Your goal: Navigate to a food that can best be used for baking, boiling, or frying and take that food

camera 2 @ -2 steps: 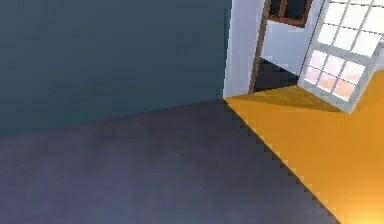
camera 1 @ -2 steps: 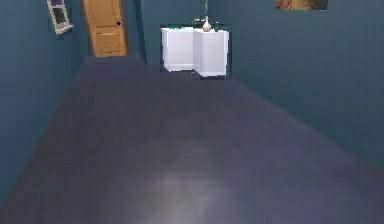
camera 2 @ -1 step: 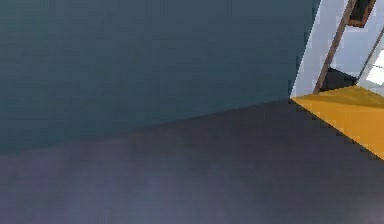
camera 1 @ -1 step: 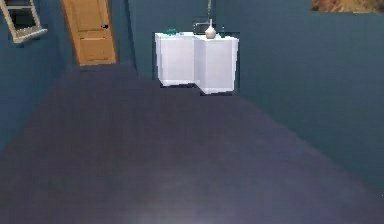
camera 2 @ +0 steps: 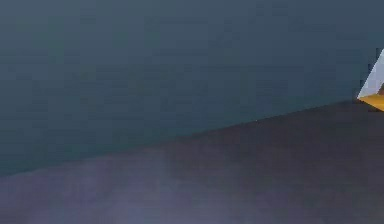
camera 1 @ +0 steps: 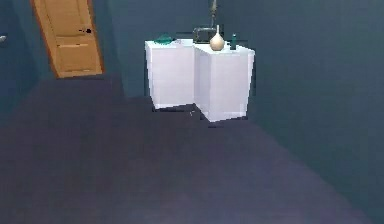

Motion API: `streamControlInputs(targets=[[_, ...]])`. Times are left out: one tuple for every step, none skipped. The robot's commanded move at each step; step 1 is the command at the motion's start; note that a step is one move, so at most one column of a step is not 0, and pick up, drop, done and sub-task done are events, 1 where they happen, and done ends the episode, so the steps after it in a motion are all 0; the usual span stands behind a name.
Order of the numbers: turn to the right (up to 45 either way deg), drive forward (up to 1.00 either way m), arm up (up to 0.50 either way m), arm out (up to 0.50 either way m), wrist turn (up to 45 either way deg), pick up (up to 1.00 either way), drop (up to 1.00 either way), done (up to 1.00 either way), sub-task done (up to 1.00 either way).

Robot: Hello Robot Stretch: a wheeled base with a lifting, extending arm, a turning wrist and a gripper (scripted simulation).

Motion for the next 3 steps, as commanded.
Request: streamControlInputs(targets=[[0.0, 1.0, 0.0, 0.0, 0.0, 0.0, 0.0, 0.0, 0.0], [-3.0, 0.0, 0.0, 0.0, 0.0, 0.0, 0.0, 0.0, 0.0], [0.0, 1.0, 0.0, 0.0, 0.0, 0.0, 0.0, 0.0, 0.0]])
